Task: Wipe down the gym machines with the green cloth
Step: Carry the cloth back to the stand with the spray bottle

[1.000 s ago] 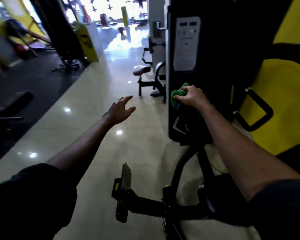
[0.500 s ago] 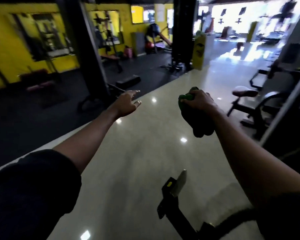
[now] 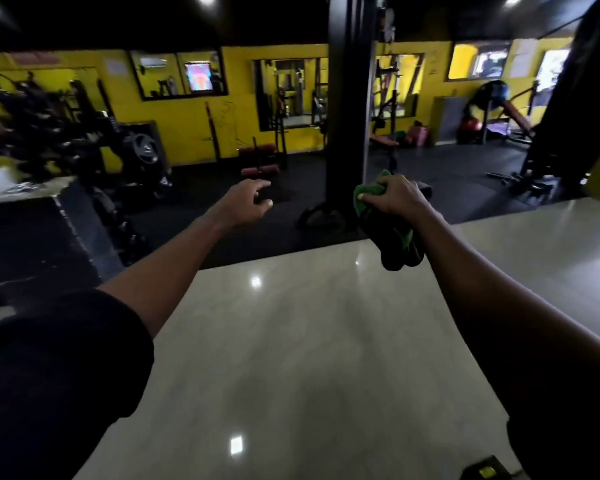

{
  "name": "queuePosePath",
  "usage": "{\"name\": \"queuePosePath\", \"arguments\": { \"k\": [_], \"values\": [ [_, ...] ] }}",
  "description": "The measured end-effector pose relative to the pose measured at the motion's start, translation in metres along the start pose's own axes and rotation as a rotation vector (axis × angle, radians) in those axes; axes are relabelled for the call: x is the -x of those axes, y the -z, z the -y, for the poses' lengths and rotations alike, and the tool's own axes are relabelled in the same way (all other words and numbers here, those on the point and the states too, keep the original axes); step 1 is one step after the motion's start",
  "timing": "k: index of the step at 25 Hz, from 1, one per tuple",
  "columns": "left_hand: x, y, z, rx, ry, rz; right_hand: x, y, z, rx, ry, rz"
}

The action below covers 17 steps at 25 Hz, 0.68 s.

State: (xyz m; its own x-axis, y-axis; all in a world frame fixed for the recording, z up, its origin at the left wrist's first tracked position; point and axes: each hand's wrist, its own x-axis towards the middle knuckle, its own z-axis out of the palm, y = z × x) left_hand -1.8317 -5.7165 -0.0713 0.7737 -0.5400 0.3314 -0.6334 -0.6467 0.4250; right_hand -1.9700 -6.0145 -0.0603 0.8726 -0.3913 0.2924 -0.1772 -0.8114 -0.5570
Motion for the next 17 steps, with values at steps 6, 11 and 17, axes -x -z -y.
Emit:
{"name": "queuePosePath", "arguments": {
  "k": [6, 11, 17],
  "values": [
    [0.012, 0.074, 0.100, -0.039, 0.094, -0.093, -0.057, -0.074, 0.108, -0.063, 0.126, 0.091],
    [0.030, 0.116, 0.176, -0.083, 0.216, -0.172, -0.105, -0.141, 0.191, -0.123, 0.243, 0.184],
    [0.034, 0.168, 0.282, -0.209, 0.425, -0.275, -0.188, -0.235, 0.283, -0.152, 0.395, 0.291]
  ]
}}
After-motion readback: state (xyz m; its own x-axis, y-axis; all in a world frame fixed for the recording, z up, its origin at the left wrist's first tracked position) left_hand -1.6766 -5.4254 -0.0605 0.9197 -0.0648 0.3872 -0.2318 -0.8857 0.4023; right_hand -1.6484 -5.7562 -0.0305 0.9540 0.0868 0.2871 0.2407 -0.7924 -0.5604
